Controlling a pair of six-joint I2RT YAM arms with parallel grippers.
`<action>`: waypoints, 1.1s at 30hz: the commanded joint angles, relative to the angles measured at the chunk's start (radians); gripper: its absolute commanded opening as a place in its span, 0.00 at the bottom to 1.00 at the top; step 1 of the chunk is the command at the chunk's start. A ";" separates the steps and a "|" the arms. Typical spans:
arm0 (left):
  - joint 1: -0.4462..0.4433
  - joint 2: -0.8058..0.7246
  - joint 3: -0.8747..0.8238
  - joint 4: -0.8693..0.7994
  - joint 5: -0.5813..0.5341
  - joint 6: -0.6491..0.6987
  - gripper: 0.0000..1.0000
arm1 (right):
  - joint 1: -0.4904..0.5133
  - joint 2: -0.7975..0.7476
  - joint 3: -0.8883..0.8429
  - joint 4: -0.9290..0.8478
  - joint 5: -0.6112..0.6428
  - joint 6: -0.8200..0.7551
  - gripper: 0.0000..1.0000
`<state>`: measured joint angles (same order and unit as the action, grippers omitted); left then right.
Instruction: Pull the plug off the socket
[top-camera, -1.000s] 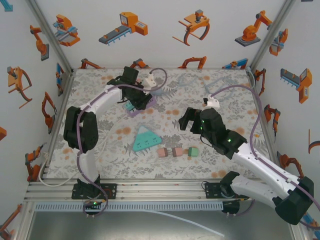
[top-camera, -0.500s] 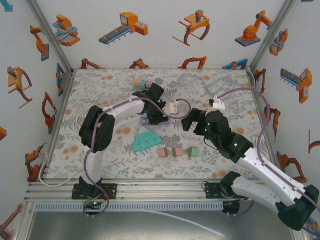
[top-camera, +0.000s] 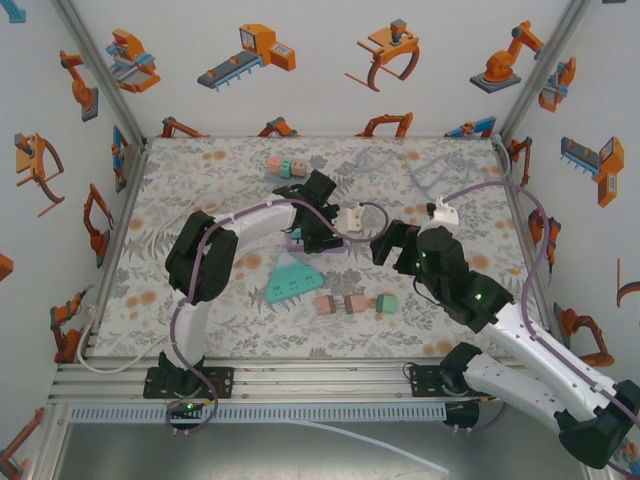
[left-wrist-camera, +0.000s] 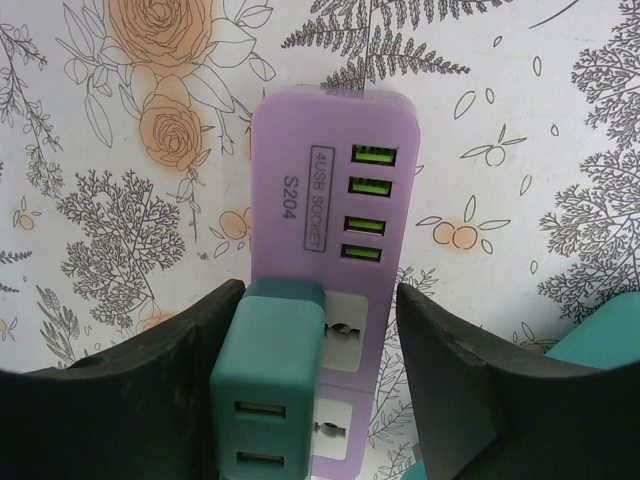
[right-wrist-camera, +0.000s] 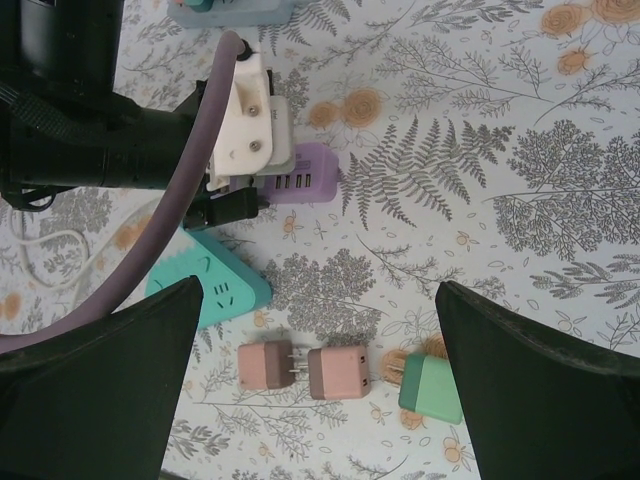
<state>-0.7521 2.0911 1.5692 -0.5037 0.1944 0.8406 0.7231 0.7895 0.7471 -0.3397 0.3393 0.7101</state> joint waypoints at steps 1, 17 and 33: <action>-0.006 0.008 0.014 0.008 0.001 -0.009 0.60 | -0.004 -0.008 -0.007 -0.010 0.036 0.008 0.89; -0.007 -0.324 -0.086 0.122 -0.053 -0.217 0.67 | -0.003 0.059 0.070 0.013 0.050 -0.118 0.91; 0.152 -0.814 -0.478 0.172 -0.109 -1.143 0.64 | -0.032 0.456 0.338 0.121 -0.427 -0.966 0.94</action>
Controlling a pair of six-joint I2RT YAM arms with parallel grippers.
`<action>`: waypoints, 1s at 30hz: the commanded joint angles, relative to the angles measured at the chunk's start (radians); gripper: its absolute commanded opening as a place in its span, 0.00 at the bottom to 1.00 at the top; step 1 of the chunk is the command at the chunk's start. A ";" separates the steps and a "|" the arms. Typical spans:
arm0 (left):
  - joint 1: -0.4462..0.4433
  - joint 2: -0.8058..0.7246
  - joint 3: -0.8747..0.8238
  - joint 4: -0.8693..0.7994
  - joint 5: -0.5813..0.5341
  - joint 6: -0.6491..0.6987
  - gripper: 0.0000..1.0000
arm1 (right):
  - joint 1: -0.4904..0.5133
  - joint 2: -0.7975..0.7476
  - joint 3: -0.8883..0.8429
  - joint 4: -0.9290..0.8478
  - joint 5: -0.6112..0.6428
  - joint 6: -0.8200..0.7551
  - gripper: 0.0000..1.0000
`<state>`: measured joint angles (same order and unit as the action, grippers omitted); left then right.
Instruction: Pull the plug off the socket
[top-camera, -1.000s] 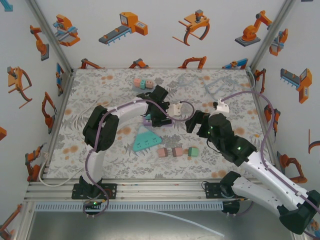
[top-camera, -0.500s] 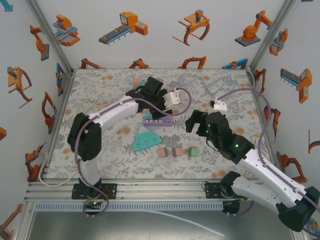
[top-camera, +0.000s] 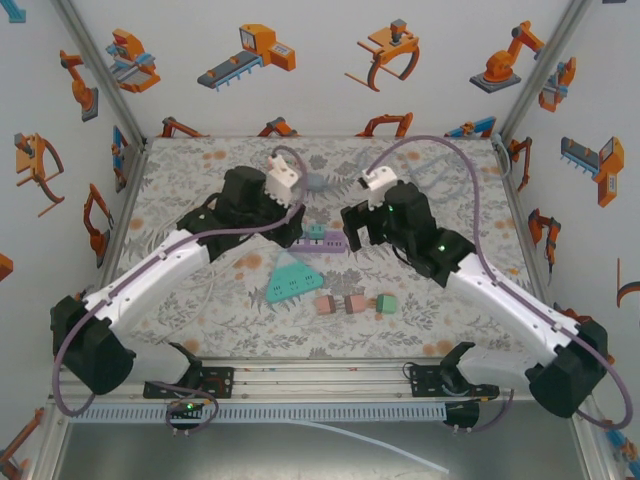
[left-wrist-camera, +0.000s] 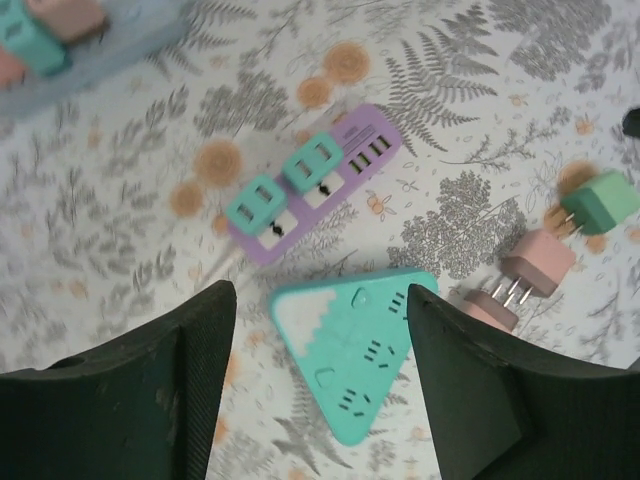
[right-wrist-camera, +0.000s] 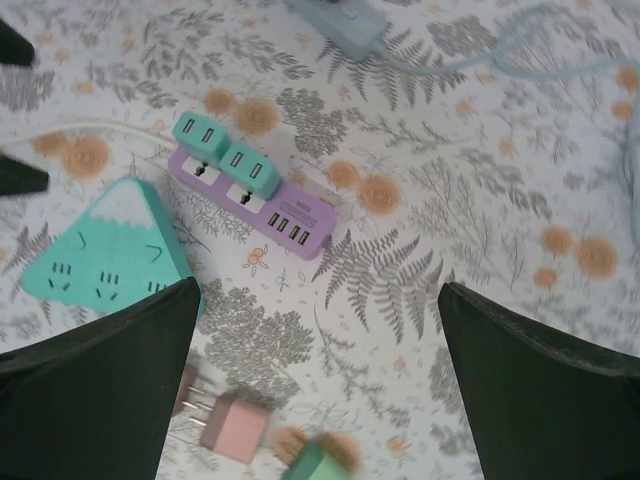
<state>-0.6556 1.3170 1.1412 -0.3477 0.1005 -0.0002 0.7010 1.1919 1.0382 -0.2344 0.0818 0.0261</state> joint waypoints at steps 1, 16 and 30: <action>0.079 -0.057 -0.075 0.018 -0.015 -0.369 0.63 | -0.014 0.081 0.061 0.012 -0.216 -0.351 0.94; 0.231 0.075 -0.164 0.097 -0.021 -0.684 0.59 | -0.059 0.581 0.402 -0.319 -0.524 -0.943 0.89; 0.231 0.301 -0.178 0.278 -0.010 -0.688 0.54 | -0.087 0.782 0.482 -0.222 -0.602 -0.964 0.63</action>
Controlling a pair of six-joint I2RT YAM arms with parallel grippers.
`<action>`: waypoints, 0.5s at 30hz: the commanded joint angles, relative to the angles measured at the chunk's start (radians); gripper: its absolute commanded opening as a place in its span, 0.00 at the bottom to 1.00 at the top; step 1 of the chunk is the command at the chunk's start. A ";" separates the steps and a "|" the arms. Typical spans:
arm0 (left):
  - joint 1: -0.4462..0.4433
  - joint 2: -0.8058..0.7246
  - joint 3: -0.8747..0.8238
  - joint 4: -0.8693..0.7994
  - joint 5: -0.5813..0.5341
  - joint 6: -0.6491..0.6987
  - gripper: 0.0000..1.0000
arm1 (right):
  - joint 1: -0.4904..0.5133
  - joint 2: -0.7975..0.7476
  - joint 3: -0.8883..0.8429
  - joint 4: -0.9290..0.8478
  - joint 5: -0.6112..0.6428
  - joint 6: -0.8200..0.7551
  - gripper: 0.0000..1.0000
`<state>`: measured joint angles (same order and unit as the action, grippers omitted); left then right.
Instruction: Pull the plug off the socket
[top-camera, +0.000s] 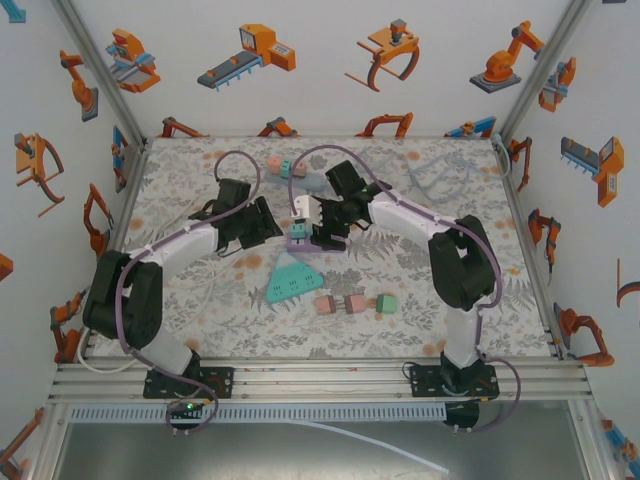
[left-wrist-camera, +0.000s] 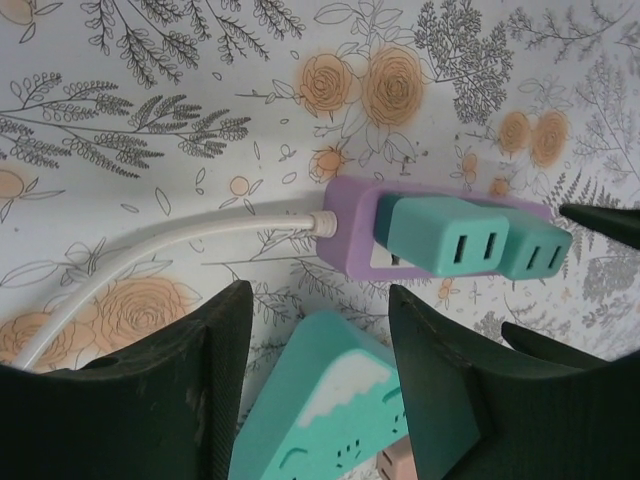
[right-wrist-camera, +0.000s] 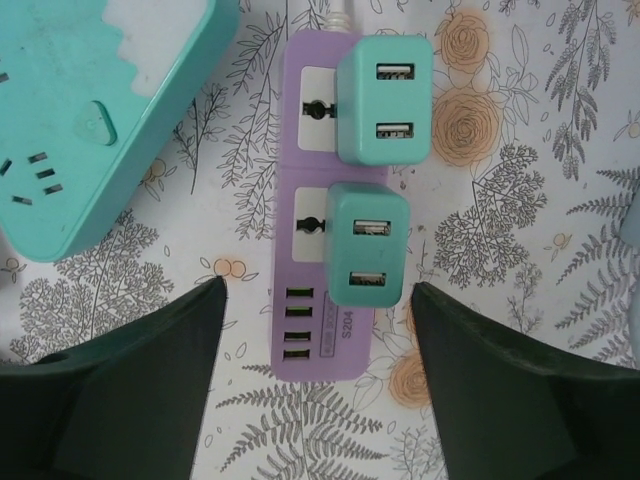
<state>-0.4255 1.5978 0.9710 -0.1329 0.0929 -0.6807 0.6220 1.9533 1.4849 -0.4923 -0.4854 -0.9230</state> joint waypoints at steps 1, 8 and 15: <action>-0.001 0.031 -0.012 0.082 0.000 -0.002 0.54 | -0.008 0.031 0.041 0.041 -0.035 -0.010 0.62; -0.006 0.094 -0.010 0.134 0.022 -0.006 0.53 | -0.008 0.061 0.024 0.106 -0.058 0.009 0.50; -0.018 0.156 0.020 0.136 0.063 -0.017 0.52 | -0.009 0.066 0.024 0.112 -0.062 0.015 0.44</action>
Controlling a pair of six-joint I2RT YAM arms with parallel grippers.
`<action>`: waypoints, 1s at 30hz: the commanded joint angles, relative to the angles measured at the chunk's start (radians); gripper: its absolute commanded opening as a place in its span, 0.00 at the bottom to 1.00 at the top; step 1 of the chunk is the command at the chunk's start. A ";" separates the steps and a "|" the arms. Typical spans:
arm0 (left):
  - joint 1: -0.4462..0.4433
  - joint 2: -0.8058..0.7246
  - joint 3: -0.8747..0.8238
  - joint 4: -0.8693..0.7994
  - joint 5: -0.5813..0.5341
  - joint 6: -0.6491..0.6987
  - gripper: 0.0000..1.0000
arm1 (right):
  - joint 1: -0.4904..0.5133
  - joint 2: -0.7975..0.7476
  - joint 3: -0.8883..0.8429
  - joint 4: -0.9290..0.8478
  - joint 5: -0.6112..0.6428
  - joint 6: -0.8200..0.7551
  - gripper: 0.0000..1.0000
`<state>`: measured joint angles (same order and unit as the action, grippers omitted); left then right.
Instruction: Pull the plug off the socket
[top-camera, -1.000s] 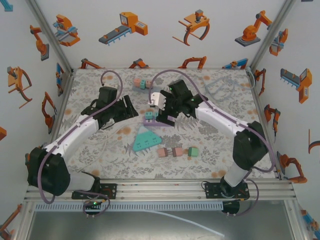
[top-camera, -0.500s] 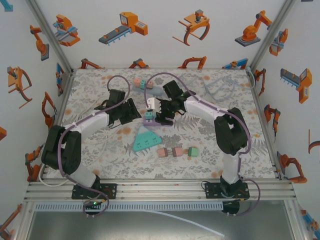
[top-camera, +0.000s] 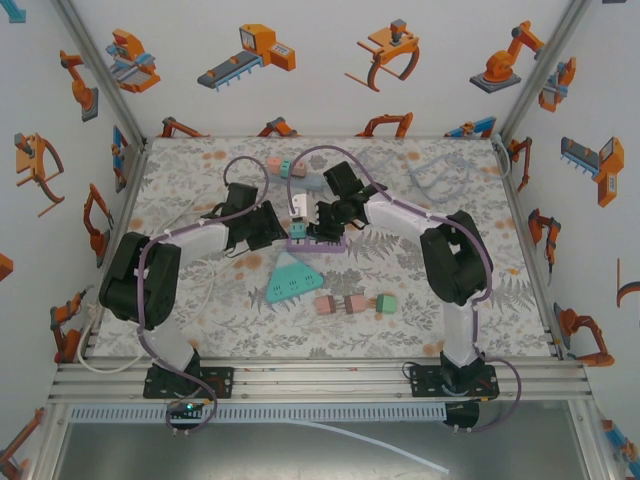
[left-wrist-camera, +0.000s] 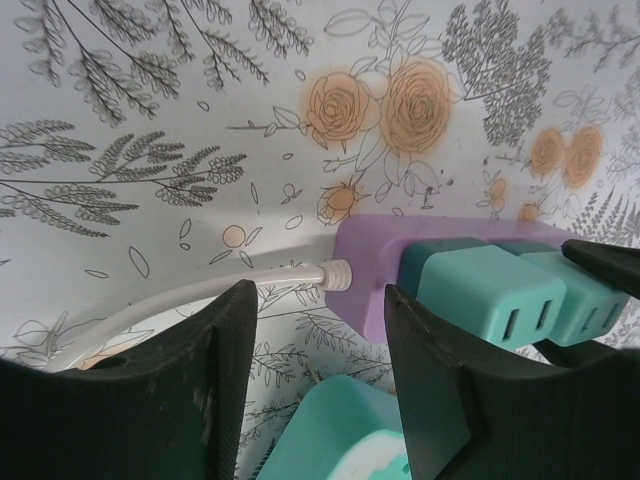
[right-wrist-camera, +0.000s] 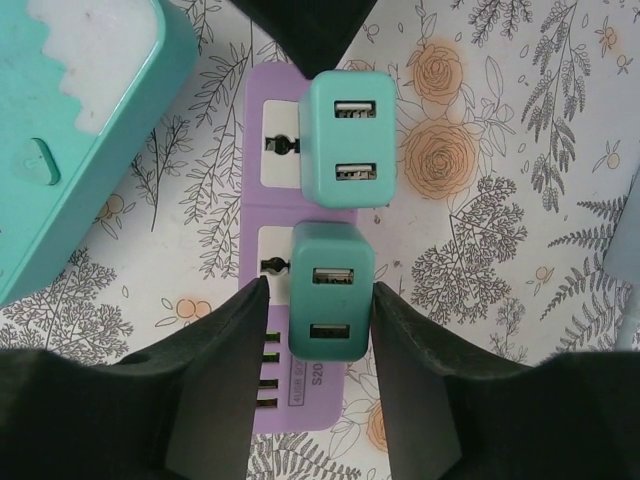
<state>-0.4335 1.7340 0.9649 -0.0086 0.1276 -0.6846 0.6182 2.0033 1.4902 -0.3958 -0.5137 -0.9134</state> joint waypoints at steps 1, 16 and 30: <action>-0.013 0.028 0.029 0.011 0.030 -0.013 0.51 | -0.005 0.015 0.017 0.015 -0.037 0.004 0.44; -0.027 0.067 0.033 -0.110 0.029 0.004 0.40 | -0.005 0.024 0.026 0.036 -0.044 0.038 0.26; -0.039 0.114 0.026 -0.163 -0.043 0.014 0.34 | -0.006 0.001 0.078 0.038 -0.094 0.137 0.16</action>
<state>-0.4576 1.7760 1.0164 -0.0418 0.1558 -0.6994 0.6117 2.0106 1.5192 -0.3847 -0.5434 -0.8139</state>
